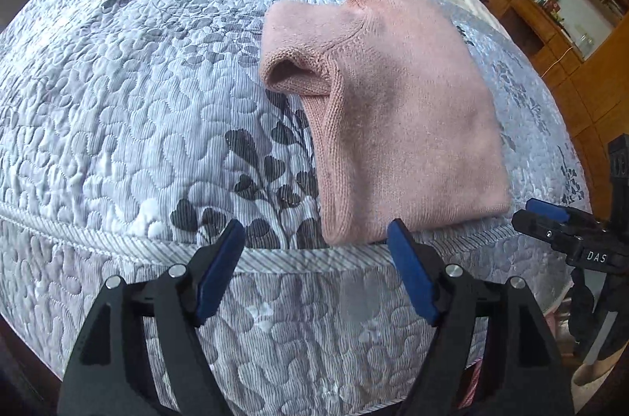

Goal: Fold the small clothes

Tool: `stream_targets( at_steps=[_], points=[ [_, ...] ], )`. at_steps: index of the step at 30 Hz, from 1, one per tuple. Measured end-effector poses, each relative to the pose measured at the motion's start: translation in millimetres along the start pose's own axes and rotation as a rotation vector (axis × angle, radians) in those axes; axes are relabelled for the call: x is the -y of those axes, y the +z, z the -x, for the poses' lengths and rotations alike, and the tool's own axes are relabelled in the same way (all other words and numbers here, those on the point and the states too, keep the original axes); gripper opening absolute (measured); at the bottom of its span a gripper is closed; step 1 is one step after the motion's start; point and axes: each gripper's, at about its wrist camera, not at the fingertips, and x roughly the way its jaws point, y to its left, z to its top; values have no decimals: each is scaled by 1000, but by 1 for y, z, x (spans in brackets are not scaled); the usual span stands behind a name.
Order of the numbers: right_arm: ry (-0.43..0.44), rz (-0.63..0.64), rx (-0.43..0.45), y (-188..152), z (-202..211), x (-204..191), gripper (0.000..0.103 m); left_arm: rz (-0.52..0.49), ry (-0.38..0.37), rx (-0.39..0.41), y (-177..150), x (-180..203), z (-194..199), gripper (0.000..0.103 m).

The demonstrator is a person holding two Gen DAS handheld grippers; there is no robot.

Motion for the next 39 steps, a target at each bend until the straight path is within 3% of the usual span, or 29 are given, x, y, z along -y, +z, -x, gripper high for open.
stream_targets(
  at_steps=[10, 24, 39],
  points=[
    [-66, -9, 46, -19, 36, -15, 92, 28, 41, 2, -20, 11, 30, 77],
    [-223, 31, 93, -26, 77, -43, 99, -50, 111, 65, -34, 44, 80, 87],
    [-238, 22, 108, -33, 110, -57, 99, -48, 141, 100, -41, 58, 113, 88]
  ],
)
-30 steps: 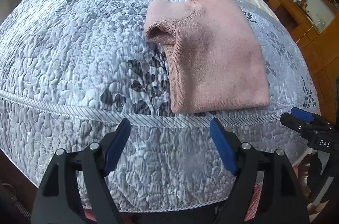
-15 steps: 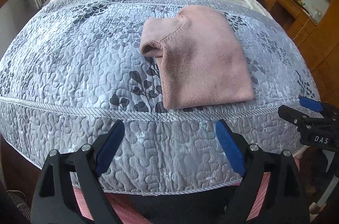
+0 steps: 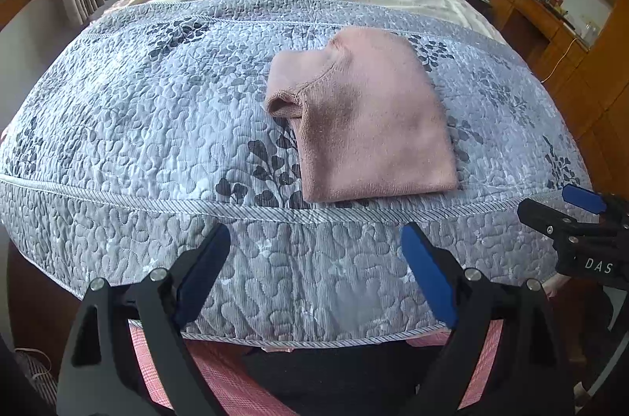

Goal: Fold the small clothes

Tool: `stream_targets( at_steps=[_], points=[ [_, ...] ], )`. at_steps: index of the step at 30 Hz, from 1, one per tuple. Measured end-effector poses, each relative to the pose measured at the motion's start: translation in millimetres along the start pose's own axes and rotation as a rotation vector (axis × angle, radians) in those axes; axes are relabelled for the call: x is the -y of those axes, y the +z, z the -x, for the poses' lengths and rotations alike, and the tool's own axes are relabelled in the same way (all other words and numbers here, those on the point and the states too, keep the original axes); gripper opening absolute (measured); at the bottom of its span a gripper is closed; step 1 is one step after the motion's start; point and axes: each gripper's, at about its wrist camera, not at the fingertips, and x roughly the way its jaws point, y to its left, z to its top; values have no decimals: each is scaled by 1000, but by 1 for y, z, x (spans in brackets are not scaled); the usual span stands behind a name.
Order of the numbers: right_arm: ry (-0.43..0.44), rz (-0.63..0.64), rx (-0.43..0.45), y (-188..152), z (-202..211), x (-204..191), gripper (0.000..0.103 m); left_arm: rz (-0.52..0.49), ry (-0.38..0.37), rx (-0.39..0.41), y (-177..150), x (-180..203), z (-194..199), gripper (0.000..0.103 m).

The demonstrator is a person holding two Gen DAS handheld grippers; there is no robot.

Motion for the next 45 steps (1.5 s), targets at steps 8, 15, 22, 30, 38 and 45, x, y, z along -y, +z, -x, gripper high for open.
stream_targets(
  at_steps=[8, 15, 22, 30, 38, 45],
  points=[
    [3, 2, 16, -2, 16, -4, 99, -26, 14, 17, 0, 10, 17, 88],
    [-13, -4, 17, -2, 22, -2, 99, -35, 31, 20, -1, 14, 23, 88],
    [-16, -22, 15, -1, 20, 2, 99, -45, 41, 18, -1, 18, 23, 89],
    [-29, -32, 0, 0, 13, 6, 99, -50, 50, 20, -1, 19, 22, 89],
    [-58, -29, 9, 1, 11, 8, 99, -54, 56, 21, 1, 18, 21, 89],
    [-55, -38, 9, 1, 10, 11, 99, -53, 59, 21, 1, 18, 20, 89]
  ],
)
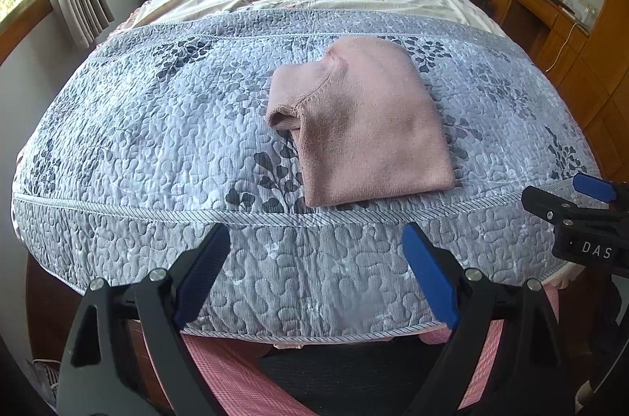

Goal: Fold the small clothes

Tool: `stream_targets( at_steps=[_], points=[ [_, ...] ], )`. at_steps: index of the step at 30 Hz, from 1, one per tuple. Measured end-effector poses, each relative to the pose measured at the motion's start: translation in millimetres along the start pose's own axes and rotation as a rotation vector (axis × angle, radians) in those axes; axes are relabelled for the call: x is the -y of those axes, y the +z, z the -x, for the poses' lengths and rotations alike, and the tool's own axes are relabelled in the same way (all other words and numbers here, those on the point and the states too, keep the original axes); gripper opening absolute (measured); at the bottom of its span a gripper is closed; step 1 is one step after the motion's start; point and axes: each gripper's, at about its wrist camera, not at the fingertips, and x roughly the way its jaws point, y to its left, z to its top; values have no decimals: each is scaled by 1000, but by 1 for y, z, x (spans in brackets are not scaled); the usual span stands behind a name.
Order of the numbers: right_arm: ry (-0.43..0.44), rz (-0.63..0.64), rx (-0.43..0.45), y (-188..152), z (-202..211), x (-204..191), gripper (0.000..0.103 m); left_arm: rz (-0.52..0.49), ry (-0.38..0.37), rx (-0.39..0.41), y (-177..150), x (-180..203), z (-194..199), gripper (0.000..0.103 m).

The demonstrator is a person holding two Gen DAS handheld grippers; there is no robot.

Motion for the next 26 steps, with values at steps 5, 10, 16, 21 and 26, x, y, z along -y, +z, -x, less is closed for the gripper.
stream_targets(
  at_steps=[5, 10, 16, 21, 26],
  points=[
    [-2, -3, 0, 0, 0, 0, 99, -1, 1, 0, 0, 0, 0, 89],
    [-5, 0, -3, 0, 0, 0, 99, -1, 1, 1, 0, 0, 0, 89],
    [-8, -1, -1, -1, 1, -2, 99, -1, 3, 3, 0, 0, 0, 89],
    [-6, 2, 3, 0, 2, -2, 99, -2, 7, 5, 0, -1, 0, 89],
    [-8, -1, 7, 1, 4, -2, 99, -3, 6, 6, 0, 0, 1, 89]
  ],
)
